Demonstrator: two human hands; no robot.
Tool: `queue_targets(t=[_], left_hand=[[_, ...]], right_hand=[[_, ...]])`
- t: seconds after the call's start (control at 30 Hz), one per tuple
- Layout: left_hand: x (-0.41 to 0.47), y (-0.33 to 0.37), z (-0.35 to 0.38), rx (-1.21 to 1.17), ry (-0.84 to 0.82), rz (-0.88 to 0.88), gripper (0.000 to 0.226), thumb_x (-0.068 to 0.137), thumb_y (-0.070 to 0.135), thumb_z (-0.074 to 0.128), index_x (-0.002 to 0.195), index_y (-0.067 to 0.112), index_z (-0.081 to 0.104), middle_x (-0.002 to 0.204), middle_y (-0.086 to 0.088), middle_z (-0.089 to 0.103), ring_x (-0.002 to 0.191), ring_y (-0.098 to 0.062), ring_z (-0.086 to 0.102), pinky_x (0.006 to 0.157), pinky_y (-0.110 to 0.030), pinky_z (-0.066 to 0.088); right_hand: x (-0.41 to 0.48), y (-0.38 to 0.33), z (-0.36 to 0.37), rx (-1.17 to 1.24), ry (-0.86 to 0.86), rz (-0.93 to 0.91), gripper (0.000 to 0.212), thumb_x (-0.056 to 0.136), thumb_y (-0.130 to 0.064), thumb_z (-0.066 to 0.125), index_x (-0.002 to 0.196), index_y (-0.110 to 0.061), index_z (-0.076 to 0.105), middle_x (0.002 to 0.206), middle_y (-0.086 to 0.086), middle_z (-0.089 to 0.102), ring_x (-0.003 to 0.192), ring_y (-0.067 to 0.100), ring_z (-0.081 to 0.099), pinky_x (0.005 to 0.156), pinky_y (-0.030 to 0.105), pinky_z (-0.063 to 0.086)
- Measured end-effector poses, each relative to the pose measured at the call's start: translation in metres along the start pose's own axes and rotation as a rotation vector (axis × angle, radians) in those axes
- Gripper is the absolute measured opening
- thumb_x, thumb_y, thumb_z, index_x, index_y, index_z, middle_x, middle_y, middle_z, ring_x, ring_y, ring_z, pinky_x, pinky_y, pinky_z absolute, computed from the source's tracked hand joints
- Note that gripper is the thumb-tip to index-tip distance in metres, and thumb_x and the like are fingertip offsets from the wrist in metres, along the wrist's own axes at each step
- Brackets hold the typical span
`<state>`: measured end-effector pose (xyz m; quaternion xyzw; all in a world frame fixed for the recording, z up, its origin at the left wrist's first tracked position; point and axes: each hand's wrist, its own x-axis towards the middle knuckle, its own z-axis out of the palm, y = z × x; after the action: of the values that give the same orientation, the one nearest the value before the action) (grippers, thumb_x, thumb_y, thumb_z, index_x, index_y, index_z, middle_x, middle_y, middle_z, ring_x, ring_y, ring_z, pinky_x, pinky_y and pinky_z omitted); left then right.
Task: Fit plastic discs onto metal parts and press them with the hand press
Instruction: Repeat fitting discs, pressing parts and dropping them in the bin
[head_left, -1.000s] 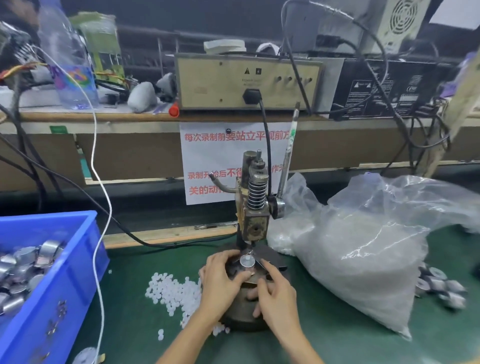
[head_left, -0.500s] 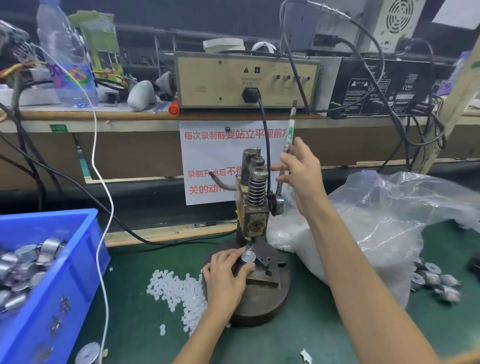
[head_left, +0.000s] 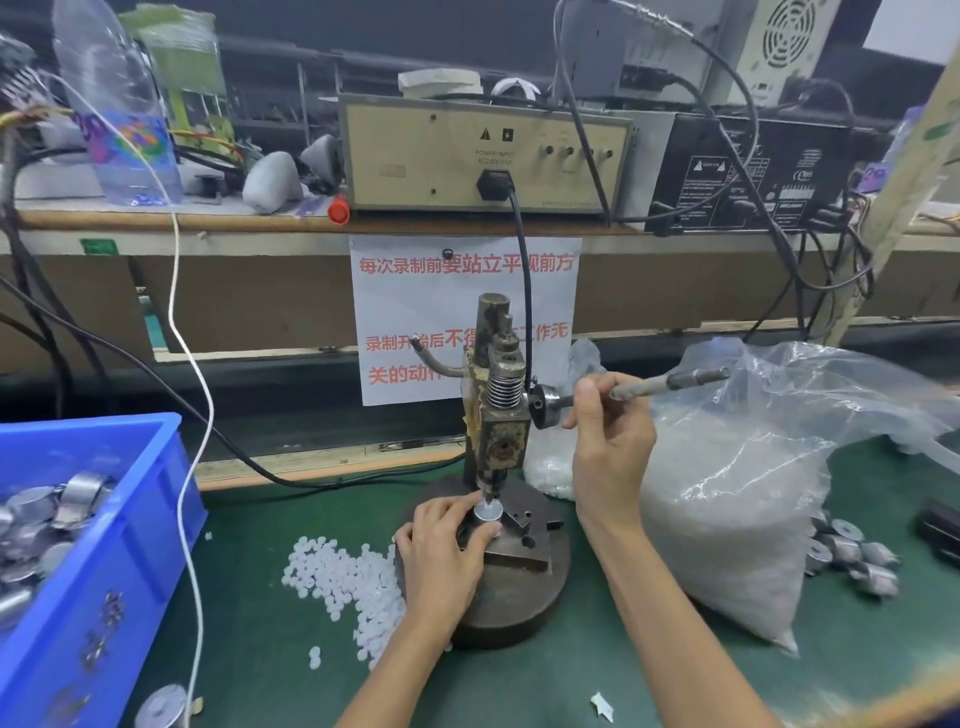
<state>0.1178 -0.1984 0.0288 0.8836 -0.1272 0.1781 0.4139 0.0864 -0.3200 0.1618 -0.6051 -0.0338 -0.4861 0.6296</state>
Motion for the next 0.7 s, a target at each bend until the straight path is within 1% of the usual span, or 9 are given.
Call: queue_targets(t=[0.1,0.23,0.3,0.37,0.43,0.5,0.57,0.6,0.7], left_hand=[[0.002,0.001,0.001,-0.003,0.002,0.005,0.033,0.084,0.045,0.062,0.116,0.033,0.062,0.111,0.017,0.057,0.114,-0.005,0.041,0.087,-0.021,0.016],[0.001,0.000,-0.004,-0.028,-0.049,0.012,0.031,0.083,0.043,0.064,0.113,0.035,0.062,0.113,0.018,0.057,0.116,-0.005,0.041,0.087,-0.022,0.014],[0.001,-0.001,-0.009,-0.027,-0.068,0.034,0.030,0.081,0.043,0.066,0.110,0.034,0.064,0.114,0.019,0.056,0.118,-0.007,0.041,0.088,-0.025,0.016],[-0.007,0.001,-0.013,-0.014,-0.035,0.066,0.028,0.078,0.042,0.070,0.103,0.031,0.067,0.119,0.016,0.053,0.121,-0.012,0.037,0.091,-0.030,0.020],[-0.026,0.004,-0.014,-0.024,0.017,0.152,0.028,0.074,0.045,0.068,0.095,0.027,0.068,0.118,0.013,0.052,0.118,-0.013,0.036,0.090,-0.030,0.022],[-0.055,0.015,-0.011,-0.109,-0.011,0.243,0.029,0.074,0.047,0.060,0.095,0.028,0.064,0.110,0.017,0.054,0.111,-0.006,0.038,0.087,-0.025,0.023],[-0.081,0.028,-0.004,-0.212,-0.114,0.274,0.027,0.075,0.043,0.060,0.098,0.029,0.059,0.100,0.021,0.056,0.102,0.002,0.041,0.086,-0.015,0.025],[-0.092,0.034,0.001,-0.254,-0.166,0.267,0.026,0.075,0.041,0.061,0.098,0.028,0.058,0.098,0.021,0.056,0.098,0.005,0.043,0.085,-0.013,0.027],[-0.117,0.055,0.010,-0.387,-0.294,0.212,0.025,0.074,0.032,0.068,0.096,0.028,0.058,0.094,0.021,0.055,0.088,0.007,0.048,0.079,-0.012,0.035]], right_hand=[[0.015,-0.002,0.003,0.076,-0.041,0.095,0.013,0.092,-0.007,0.054,0.093,-0.020,0.055,0.082,-0.013,0.060,0.067,0.006,0.054,0.065,0.019,0.049],[0.017,-0.002,0.011,0.058,-0.110,0.234,0.038,0.093,0.003,0.050,0.125,-0.017,0.045,0.115,-0.011,0.058,0.104,0.007,0.060,0.091,0.025,0.052],[-0.002,0.005,0.001,0.004,-0.131,0.269,0.038,0.093,0.002,0.051,0.128,-0.012,0.047,0.118,-0.010,0.058,0.107,0.005,0.060,0.092,0.024,0.051],[-0.029,0.015,-0.020,-0.118,-0.164,0.305,0.028,0.092,0.002,0.051,0.113,-0.015,0.059,0.101,-0.013,0.067,0.085,0.000,0.064,0.072,0.017,0.052],[-0.060,0.026,-0.045,-0.250,-0.180,0.404,0.026,0.091,0.003,0.052,0.090,-0.019,0.065,0.075,-0.010,0.069,0.058,0.001,0.057,0.053,0.014,0.044],[-0.090,0.034,-0.070,-0.325,-0.271,0.523,0.023,0.091,0.000,0.054,0.082,-0.017,0.067,0.064,-0.003,0.066,0.050,0.006,0.052,0.048,0.017,0.040],[-0.114,0.036,-0.092,-0.329,-0.381,0.668,0.022,0.095,-0.008,0.051,0.082,-0.012,0.069,0.061,0.007,0.062,0.047,0.014,0.050,0.043,0.024,0.038],[-0.124,0.035,-0.102,-0.291,-0.385,0.737,0.026,0.098,-0.009,0.046,0.083,-0.008,0.068,0.058,0.011,0.059,0.044,0.017,0.049,0.040,0.025,0.036],[-0.141,0.023,-0.131,-0.189,-0.260,0.844,0.031,0.100,-0.007,0.040,0.084,0.000,0.065,0.054,0.011,0.055,0.039,0.017,0.048,0.035,0.022,0.037]])
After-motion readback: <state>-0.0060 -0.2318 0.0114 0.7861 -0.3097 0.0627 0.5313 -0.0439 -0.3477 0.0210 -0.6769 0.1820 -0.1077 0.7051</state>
